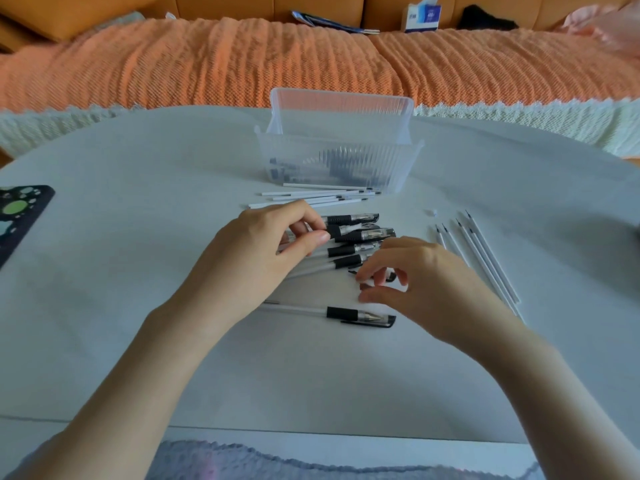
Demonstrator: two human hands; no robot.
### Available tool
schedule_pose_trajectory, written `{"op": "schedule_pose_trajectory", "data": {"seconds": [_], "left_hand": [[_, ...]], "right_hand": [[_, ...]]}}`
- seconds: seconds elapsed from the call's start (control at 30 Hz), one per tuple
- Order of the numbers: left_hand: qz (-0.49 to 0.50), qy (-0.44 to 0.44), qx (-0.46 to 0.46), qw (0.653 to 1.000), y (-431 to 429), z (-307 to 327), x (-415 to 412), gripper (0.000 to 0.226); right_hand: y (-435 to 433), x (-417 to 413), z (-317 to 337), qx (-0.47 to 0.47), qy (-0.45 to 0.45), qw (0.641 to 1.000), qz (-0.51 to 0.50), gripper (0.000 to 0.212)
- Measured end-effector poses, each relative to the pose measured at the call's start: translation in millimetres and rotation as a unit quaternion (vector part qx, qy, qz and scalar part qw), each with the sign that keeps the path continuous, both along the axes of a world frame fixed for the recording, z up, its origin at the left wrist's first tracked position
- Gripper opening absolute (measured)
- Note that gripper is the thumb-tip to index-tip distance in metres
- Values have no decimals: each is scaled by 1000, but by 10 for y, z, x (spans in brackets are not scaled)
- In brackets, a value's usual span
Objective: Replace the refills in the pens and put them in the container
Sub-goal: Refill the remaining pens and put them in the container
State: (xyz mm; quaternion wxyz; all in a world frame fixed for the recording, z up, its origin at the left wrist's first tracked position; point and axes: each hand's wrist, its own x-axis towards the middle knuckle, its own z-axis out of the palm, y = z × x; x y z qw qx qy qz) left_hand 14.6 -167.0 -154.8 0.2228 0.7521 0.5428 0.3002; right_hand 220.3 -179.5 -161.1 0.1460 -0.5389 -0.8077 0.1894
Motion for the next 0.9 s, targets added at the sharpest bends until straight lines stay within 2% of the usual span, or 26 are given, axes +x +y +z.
{"op": "schedule_pose_trajectory", "data": {"seconds": [0.07,0.13,0.23,0.37,0.43,0.53,0.73,0.9], "left_hand": [[0,-6,-3,1000,0,-10,8,9],[-1,-22,-5,1000,1,-11,24,9],[-5,-38,-2,999,-15,-6,68,8],[-22,-42,8,999,-55,-19,143,8],[-33,-47,8,998,-69,-22,175,7],[-37,-51,5,998,-71,-18,189,9],[-38,-34,-10,999,-49,-3,138,13],[-51,0,-4,999,-51,-26,119,9]], "right_hand": [[-4,5,3,11,20,1000,-19,12],[-15,-6,25,24,113,990,-75,6],[-11,-27,79,-30,310,935,-172,5],[0,-52,107,-180,442,857,-193,16],[8,-74,93,-206,479,832,-189,16],[22,-102,86,-193,510,814,-200,14],[116,104,198,-98,598,758,-241,18],[218,464,258,5,594,749,-294,17]]}}
